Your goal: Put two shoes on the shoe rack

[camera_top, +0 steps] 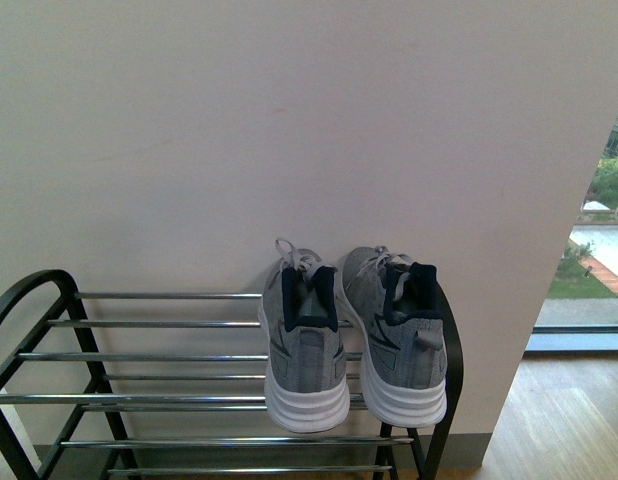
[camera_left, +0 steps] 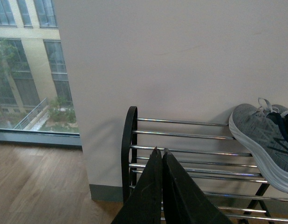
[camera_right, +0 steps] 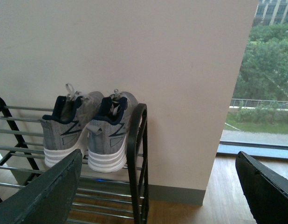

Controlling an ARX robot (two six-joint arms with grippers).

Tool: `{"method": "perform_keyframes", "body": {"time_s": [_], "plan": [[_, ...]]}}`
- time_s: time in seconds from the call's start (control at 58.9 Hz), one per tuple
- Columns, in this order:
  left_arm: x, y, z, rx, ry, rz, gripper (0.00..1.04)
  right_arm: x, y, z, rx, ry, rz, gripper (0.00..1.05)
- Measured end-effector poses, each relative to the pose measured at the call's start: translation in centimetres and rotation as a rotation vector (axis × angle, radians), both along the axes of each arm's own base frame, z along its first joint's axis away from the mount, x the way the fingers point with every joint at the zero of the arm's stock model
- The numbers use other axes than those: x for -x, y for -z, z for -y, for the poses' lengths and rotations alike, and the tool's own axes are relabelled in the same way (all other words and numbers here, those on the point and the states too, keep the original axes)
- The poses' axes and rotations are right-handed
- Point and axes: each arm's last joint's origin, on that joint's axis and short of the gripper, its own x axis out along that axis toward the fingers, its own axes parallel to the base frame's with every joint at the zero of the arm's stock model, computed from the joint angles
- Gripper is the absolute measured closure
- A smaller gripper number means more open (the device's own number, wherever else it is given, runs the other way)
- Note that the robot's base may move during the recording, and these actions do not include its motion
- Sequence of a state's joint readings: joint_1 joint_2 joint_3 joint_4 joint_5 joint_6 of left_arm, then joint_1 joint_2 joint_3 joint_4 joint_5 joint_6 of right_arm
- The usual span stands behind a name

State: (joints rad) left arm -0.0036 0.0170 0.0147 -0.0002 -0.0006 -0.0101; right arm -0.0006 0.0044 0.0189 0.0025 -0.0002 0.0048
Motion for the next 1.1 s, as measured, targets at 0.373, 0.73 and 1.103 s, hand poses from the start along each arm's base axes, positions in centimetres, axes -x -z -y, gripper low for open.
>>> {"method": "perform_keyframes", "body": {"time_s": [0.373, 0.73, 1.103], "plan": [[0.00, 0.00, -0.01, 0.000, -0.002, 0.000, 0.37, -0.01, 0.01, 0.00, 0.000, 0.002, -0.001, 0.09], [0.00, 0.00, -0.01, -0.003, 0.000, 0.000, 0.09, 0.00, 0.01, 0.01, 0.000, 0.003, -0.002, 0.09], [0.00, 0.00, -0.01, -0.003, 0.000, 0.000, 0.09, 0.00, 0.01, 0.00, 0.000, 0.002, -0.002, 0.09]]}}
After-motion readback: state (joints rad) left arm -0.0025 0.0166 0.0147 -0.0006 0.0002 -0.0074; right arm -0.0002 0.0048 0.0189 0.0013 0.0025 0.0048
